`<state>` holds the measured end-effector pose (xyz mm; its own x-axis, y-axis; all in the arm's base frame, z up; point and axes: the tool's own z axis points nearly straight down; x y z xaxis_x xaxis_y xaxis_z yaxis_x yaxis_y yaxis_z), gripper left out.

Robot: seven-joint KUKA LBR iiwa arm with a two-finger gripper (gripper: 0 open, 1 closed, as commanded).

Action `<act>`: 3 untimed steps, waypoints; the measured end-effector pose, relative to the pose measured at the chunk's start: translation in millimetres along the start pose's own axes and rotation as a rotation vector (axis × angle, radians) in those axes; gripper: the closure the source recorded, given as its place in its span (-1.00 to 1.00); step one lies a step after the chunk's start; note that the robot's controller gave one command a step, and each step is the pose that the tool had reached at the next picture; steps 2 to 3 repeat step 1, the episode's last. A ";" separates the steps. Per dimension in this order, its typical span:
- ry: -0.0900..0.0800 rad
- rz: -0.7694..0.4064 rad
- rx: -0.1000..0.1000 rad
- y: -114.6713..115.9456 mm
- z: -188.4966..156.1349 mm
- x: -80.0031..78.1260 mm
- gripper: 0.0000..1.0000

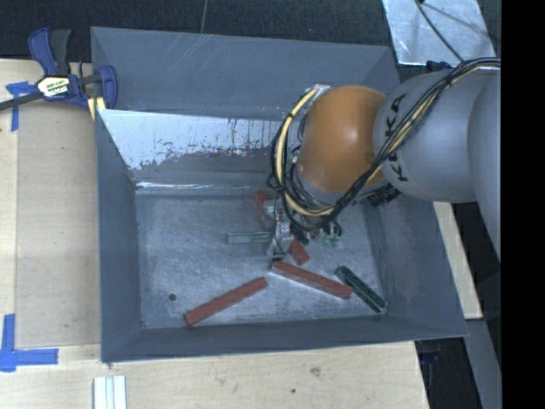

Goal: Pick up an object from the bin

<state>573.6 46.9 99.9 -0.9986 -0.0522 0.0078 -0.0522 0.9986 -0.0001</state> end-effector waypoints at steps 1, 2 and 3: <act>-0.006 0.000 0.000 -0.1 -23.4 -1.5 1.00; -0.006 0.000 0.000 -0.1 -23.4 -1.5 1.00; -0.006 0.000 0.000 -0.1 -23.4 -1.5 1.00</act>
Offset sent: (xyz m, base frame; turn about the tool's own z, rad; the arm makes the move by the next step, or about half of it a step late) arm 0.0000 0.0001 0.0483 0.0000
